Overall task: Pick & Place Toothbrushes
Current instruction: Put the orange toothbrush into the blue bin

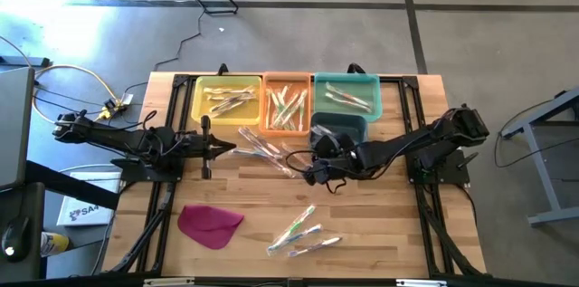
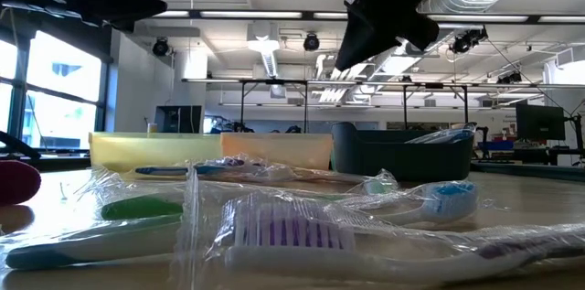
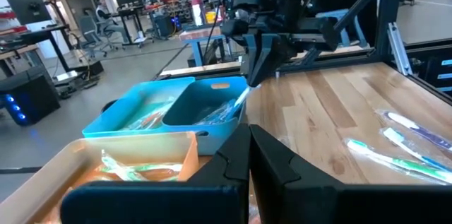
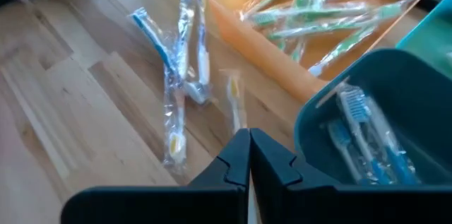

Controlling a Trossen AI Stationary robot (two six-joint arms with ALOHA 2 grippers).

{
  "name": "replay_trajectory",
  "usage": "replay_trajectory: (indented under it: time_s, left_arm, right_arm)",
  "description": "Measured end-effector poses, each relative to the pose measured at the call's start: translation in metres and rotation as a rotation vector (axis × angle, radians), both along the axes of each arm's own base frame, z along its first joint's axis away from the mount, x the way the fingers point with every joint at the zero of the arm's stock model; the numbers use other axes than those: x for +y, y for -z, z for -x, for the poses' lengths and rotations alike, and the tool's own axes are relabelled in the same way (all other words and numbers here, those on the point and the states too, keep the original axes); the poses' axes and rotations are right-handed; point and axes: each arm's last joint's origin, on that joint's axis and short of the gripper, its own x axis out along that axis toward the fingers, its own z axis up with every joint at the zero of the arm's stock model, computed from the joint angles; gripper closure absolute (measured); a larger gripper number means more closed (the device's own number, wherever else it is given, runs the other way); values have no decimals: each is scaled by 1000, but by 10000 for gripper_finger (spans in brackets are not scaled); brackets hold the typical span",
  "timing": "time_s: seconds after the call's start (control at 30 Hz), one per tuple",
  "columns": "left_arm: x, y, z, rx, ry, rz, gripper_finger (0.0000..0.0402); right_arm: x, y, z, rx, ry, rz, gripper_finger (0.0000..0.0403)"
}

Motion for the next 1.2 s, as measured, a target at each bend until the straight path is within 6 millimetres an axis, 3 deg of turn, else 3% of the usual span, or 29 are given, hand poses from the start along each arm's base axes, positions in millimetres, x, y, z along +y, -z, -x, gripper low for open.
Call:
replay_trajectory:
  time_s: [0.2,0.4,0.57,0.9,1.2]
  left_arm:
    - [0,0,0,1,-13,0,401]
    - [1,1,0,9,-20,-1,401]
    - [1,3,0,29,-22,-1,401]
    - [1,4,0,36,-22,1,401]
    - [1,4,0,36,-22,3,401]
  right_arm:
    - [2,0,-2,-1,-12,-40,400]
    - [11,-4,-39,73,-98,-26,400]
    - [10,-3,-65,253,-88,22,400]
    - [-1,2,-65,393,-10,-263,400]
    - [-6,3,-66,418,-54,-267,390]
